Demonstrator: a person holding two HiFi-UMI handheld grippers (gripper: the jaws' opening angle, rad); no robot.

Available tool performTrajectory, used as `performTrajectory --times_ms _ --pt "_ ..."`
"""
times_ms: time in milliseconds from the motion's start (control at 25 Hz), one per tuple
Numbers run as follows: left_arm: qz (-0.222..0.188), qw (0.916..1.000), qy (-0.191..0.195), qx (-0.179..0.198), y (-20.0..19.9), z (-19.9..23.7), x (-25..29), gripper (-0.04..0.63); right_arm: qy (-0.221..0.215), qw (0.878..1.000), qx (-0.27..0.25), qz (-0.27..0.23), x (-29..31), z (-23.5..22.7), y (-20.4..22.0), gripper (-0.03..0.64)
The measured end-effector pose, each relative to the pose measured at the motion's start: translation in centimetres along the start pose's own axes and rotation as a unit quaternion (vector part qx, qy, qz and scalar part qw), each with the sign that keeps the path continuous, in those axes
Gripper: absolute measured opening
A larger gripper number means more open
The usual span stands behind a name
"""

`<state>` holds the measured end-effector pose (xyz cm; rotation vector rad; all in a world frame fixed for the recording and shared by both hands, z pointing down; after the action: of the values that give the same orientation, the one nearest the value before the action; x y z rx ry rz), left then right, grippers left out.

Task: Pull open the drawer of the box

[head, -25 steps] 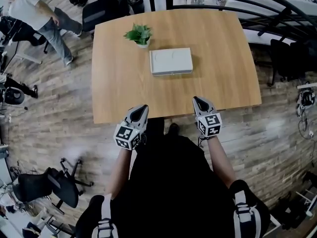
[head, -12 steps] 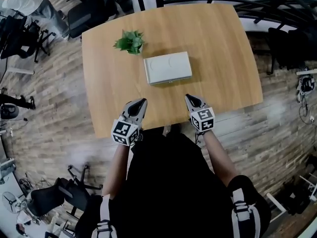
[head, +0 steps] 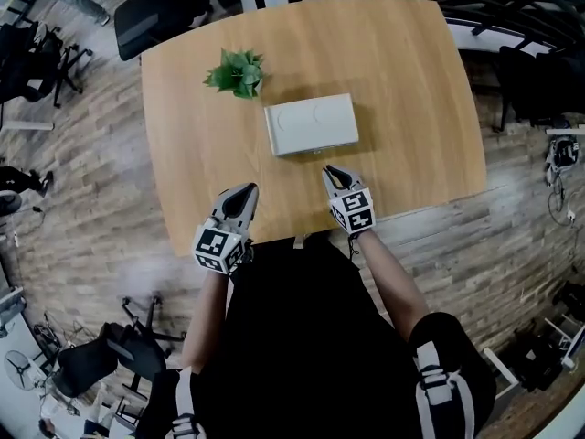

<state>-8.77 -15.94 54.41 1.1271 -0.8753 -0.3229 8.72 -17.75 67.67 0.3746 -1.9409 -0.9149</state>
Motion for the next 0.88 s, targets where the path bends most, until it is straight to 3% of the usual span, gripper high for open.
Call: performTrajectory --times_ms 240,400,880 --pt "0.009 0.9999 -0.003 -0.011 0.9 0.9 -0.4 0.025 0.015 1.0 0.023 0.013 3.2 -0.3 0.6 0.042" --pt "0.011 0.9998 -0.007 -0.012 1.4 1.8 -1.0 0.025 0.038 0.998 0.036 0.024 4.9 -1.1 0.9 0.109" --pt "0.02 0.9992 -0.016 -0.031 2.1 3.5 -1.2 0.025 0.076 0.994 0.069 0.024 7.2 -2.2 0.8 0.107"
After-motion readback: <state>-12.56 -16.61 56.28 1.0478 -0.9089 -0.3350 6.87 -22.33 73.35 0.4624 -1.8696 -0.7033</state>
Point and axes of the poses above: the fingertips, and each gripper's own axes: x forward along the fingers, z to its left, y out of its underside, the point moved 1 cm from there along -x, backward along the fingers, and after that the axes turned 6 degrees about x, right-handed, at the moved point
